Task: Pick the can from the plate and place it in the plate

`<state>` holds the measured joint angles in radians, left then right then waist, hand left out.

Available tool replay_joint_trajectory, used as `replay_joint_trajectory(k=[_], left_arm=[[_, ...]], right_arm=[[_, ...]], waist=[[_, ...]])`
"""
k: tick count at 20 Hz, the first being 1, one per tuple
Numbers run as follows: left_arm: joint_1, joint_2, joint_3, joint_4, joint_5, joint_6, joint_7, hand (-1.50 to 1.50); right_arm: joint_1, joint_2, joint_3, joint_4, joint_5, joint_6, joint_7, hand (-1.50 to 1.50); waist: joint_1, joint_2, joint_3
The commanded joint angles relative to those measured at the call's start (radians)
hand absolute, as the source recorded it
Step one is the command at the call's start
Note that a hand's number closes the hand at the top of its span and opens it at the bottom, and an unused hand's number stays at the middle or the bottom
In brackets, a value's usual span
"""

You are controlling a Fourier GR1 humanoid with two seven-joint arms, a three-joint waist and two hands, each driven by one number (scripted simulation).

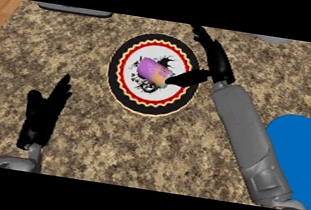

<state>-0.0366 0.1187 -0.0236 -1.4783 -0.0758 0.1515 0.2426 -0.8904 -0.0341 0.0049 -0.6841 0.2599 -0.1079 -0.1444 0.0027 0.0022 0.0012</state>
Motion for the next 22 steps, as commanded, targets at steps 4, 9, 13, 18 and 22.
replay_joint_trajectory(k=[4, 9, 13, 18, 22], left_arm=[[0.042, 0.012, 0.001, -0.086, 0.007, -0.025, 0.042, 0.0], [-0.013, -0.019, 0.02, 0.062, 0.003, -0.021, -0.055, 0.0], [0.04, 0.029, 0.063, -0.001, 0.033, -0.06, -0.049, 0.0], [0.03, -0.024, 0.023, -0.018, -0.018, -0.01, -0.033, 0.0], [0.008, -0.011, 0.014, -0.07, -0.012, -0.036, 0.05, 0.0]], right_arm=[[0.074, -0.028, -0.065, -0.027, -0.09, 0.113, -0.088, -1.5], [0.109, -0.001, -0.066, 0.036, -0.088, 0.125, -0.226, -1.5], [0.146, 0.011, -0.04, -0.009, -0.066, 0.118, -0.238, -1.5], [0.123, 0.027, -0.028, 0.037, -0.016, 0.042, -0.22, -1.5], [0.104, 0.025, -0.024, 0.056, 0.017, -0.011, -0.176, -1.5]], waist=[[0.006, -0.002, -0.001], [0.005, 0.001, -0.001], [0.004, -0.002, -0.001], [0.005, -0.001, -0.001], [0.005, -0.002, -0.001]])
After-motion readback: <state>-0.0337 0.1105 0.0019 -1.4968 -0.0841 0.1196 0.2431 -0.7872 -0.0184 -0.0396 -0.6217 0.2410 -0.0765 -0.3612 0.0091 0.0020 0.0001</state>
